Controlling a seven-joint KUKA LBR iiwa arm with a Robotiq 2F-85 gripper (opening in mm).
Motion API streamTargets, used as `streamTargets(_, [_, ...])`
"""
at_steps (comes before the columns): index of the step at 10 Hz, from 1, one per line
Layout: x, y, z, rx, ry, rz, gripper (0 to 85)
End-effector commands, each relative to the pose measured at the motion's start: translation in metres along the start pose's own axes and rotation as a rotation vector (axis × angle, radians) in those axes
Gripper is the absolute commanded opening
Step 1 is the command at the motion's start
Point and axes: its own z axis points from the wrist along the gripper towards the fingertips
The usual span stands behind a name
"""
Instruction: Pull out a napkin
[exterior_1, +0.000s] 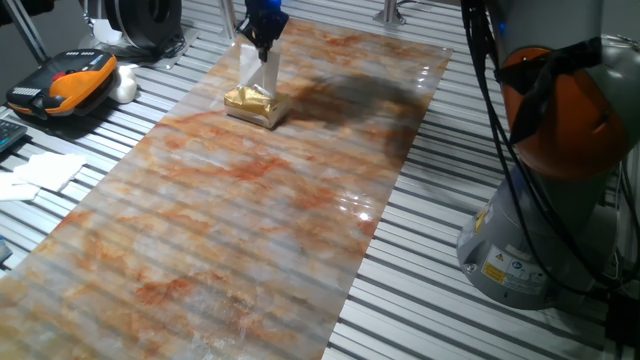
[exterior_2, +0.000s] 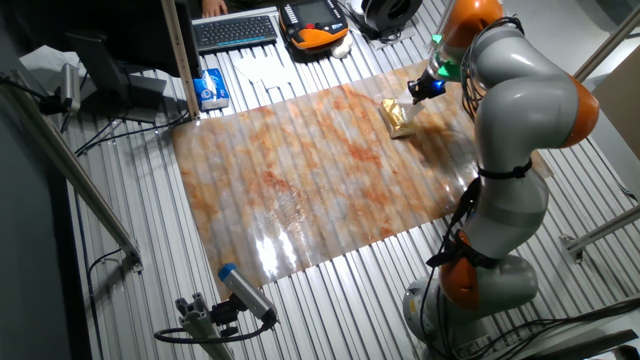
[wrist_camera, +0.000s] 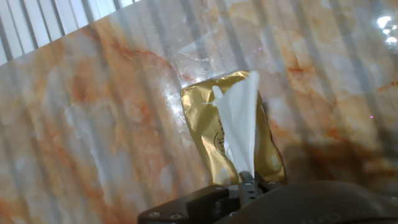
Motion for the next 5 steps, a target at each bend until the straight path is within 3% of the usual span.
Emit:
streamTargets(1, [0.002,0.000,-0.006,0.003,-0.003,0.000,0.0])
streamTargets(5, [0.014,0.002,-0.027,0.014,-0.011,-0.003,0.0])
